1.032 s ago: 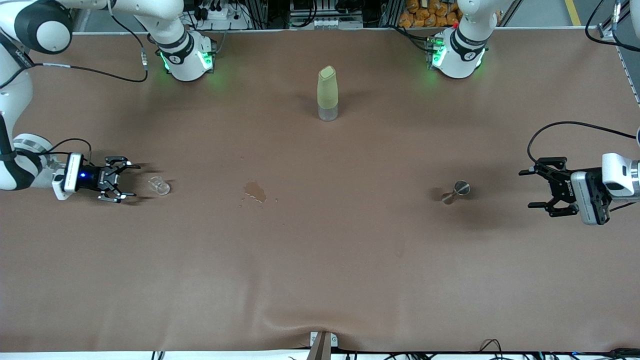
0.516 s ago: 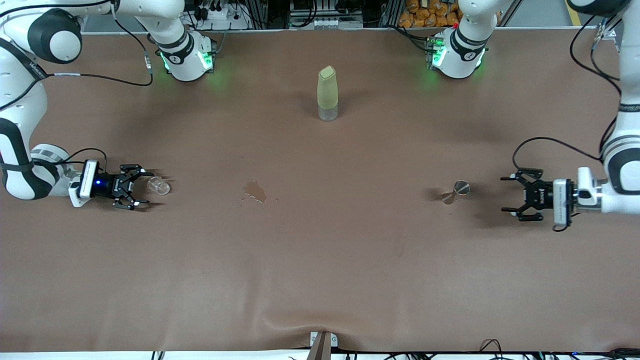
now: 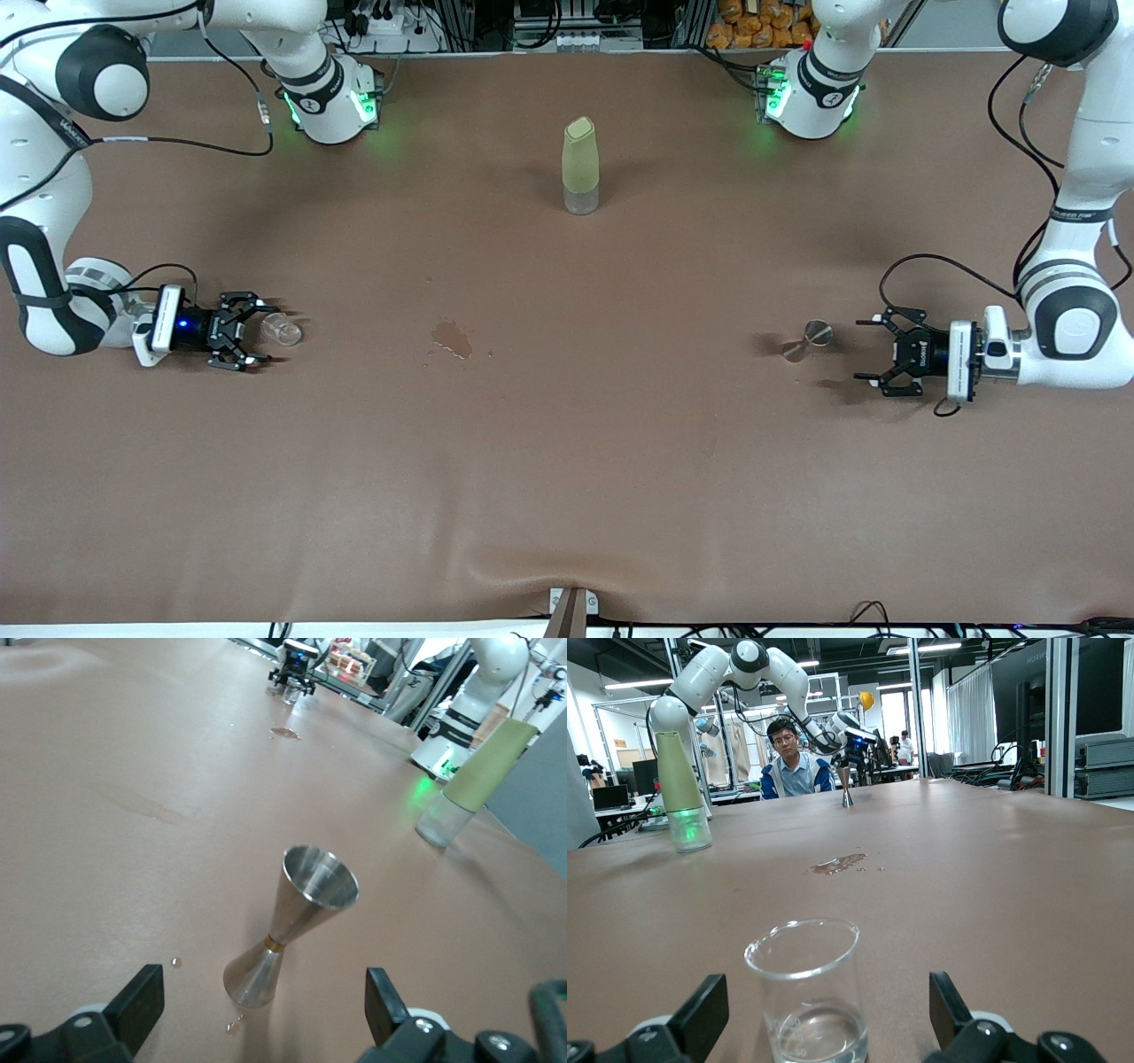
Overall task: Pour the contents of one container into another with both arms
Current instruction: 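Close the right gripper on the beaker while the left gripper grasps the jigger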
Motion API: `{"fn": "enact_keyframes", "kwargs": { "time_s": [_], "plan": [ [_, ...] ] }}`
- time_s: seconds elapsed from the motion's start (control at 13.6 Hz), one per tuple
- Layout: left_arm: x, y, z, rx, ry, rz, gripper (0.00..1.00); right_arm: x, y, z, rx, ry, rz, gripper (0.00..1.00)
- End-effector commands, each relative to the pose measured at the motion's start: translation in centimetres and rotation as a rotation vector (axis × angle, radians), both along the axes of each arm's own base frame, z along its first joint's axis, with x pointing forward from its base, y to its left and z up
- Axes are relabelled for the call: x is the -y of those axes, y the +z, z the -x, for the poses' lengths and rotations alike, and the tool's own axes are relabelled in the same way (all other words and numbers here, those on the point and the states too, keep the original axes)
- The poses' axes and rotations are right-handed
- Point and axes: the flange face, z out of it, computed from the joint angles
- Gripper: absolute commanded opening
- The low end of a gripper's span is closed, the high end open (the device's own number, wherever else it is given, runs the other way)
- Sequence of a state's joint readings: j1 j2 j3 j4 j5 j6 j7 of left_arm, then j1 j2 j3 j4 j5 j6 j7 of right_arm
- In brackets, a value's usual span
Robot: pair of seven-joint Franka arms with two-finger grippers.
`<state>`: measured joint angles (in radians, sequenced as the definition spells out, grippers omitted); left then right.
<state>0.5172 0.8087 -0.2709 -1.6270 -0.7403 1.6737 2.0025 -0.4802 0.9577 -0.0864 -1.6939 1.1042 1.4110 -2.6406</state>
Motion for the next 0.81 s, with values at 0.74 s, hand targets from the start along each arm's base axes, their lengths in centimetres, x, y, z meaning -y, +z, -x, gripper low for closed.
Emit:
{"fn": "enact_keyframes", "kwargs": {
  "time_s": [0.74],
  "plan": [
    [4.4, -3.2, 0.1, 0.050, -0.076, 0.061, 1.00, -0.9, -0.7, -0.6, 0.014, -0.001, -0.016, 1.00]
  ]
}}
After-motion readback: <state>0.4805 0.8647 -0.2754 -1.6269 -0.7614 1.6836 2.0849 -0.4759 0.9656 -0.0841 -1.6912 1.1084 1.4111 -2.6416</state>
